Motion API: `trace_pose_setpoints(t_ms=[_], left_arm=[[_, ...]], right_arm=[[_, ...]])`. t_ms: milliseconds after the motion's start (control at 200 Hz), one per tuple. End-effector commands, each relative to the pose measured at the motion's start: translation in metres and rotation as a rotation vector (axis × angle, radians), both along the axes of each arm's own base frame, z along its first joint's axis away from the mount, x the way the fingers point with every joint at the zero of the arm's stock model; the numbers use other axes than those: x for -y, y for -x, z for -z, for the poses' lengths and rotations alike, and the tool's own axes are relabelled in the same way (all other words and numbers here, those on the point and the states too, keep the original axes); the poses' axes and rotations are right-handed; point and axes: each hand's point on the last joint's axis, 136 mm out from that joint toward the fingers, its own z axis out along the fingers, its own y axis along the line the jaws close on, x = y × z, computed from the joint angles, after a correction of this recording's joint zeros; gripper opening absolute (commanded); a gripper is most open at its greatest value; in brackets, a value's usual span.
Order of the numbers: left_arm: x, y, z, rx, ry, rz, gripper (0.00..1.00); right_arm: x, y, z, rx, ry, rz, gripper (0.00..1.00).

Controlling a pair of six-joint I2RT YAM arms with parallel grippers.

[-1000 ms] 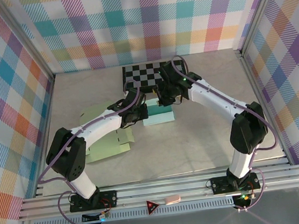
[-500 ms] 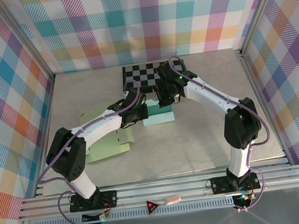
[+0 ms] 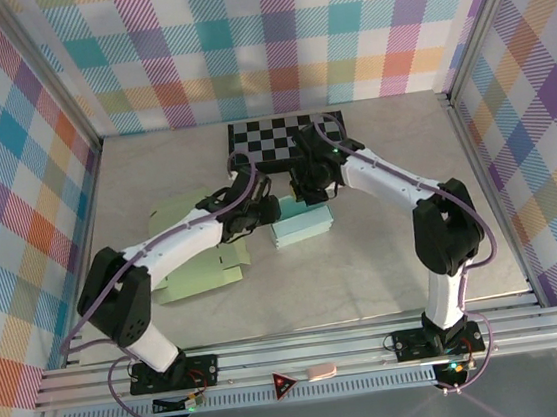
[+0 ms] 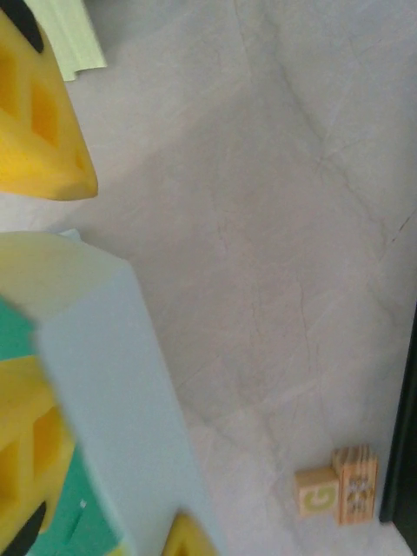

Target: Fold the paper box

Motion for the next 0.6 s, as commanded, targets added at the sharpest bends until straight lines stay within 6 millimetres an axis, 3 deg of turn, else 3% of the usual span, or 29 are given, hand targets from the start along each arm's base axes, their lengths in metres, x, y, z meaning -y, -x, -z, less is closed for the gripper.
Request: trace_pose_setpoints(t_ms=[0,130,230,410,595], left_arm=[[0.0,0.032,-0.018,-0.038,0.106,-0.001,0.51],[-0.013,0.07,-0.031,-0.073,0.173,-0.021,0.54],[-0.029,0.081,-0.044,-0.064,0.2,-0.076,0.56],[-0.028,0.068,-0.056,-0.047,0.203,-0.098,0.56],[-0.033,0.04,-0.07,0.006,0.234,-0.154,0.56]], right_arm=[[0.005,0.019,-0.009,0.002,-0.026,-0.049,0.0],[0.01,0.032,-0.009,0.012,-0.042,-0.06,0.0],[0.013,0.034,-0.019,0.044,-0.051,-0.062,0.0],[0.009,0.018,-0.036,0.118,-0.065,-0.073,0.0],[-0.001,-0.018,-0.042,0.236,-0.103,-0.122,0.0]])
